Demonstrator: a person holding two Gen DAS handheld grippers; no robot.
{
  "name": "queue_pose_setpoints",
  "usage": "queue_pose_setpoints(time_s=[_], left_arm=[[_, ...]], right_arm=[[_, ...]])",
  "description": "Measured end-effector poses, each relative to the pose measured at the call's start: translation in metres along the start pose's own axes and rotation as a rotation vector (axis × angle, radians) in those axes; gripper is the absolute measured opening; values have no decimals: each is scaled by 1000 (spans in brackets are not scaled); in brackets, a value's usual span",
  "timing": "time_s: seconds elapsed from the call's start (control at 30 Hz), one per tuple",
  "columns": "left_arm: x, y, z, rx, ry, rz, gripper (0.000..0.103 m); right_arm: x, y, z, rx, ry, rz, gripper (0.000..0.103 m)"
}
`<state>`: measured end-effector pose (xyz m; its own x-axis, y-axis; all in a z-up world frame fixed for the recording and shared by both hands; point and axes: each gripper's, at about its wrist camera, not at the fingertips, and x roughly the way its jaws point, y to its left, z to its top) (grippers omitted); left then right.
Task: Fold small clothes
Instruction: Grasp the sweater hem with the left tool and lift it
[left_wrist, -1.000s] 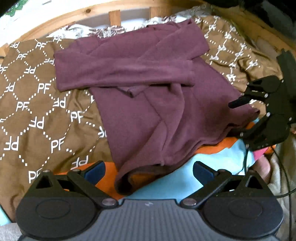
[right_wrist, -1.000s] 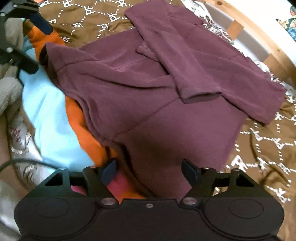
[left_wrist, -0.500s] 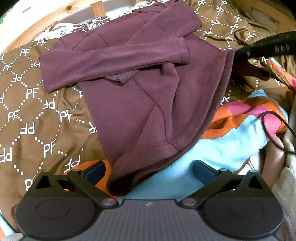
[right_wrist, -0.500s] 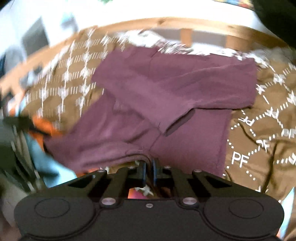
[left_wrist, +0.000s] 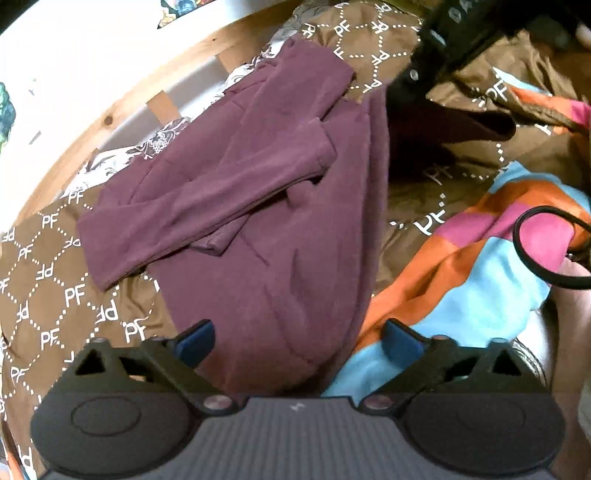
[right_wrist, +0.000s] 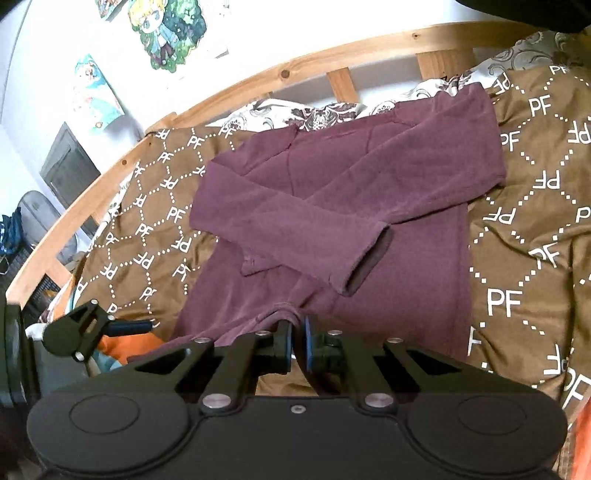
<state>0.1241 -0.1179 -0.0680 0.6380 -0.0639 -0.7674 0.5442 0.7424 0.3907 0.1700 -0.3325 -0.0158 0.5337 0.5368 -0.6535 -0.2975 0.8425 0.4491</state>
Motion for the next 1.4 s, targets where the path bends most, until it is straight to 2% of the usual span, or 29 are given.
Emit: queue_pose_setpoints(time_s=[0.1, 0.13, 0.17, 0.37, 0.5, 0.53, 0.57, 0.73, 0.77, 0.83, 0.9, 1.03, 1.1, 1.17, 1.3, 1.4], left_arm=[[5, -1, 1, -24, 20, 52, 74], [4, 0, -1, -33, 22, 88, 62], [2, 3, -3, -47, 15, 123, 55], [-22, 31, -11, -189, -78, 229, 29], [-26, 47, -13, -268, -97, 234, 18], [-27, 50, -13, -283, -102, 233, 10], [-27, 52, -13, -294, -110, 228, 7], [-36, 56, -16, -330, -163, 253, 6], [-37, 58, -17, -344, -173, 260, 6], [-42, 60, -18, -373, -193, 258, 5], [-45, 63, -18, -398, -216, 249, 5], [-51, 69, -13, -420, -254, 216, 5], [-56, 74, -9, -432, -272, 214, 5], [-61, 79, -5, -449, -284, 214, 5], [-74, 92, 2, -479, -311, 211, 5], [-85, 96, 0, -464, -330, 223, 5]], right_arm=[[-4, 0, -2, -24, -15, -6, 7], [-6, -1, -3, -30, -21, -9, 7], [-7, -2, -5, -29, -28, -10, 7], [-17, -22, -16, 69, -90, 9, 7], [-23, -28, -17, 100, -125, 13, 7], [-24, -27, -17, 94, -131, 10, 7], [-25, -25, -17, 83, -134, 5, 7], [-19, -12, -21, 0, -98, -49, 9], [-17, -8, -22, -25, -84, -65, 13], [-11, -4, -25, -54, -41, -104, 35], [0, -1, -29, -72, 30, -158, 45], [24, 9, -37, -147, 169, -242, 54], [34, 15, -44, -205, 215, -268, 56], [44, 26, -51, -288, 257, -333, 58], [53, 50, -67, -466, 284, -396, 68], [56, 62, -79, -583, 270, -491, 66]])
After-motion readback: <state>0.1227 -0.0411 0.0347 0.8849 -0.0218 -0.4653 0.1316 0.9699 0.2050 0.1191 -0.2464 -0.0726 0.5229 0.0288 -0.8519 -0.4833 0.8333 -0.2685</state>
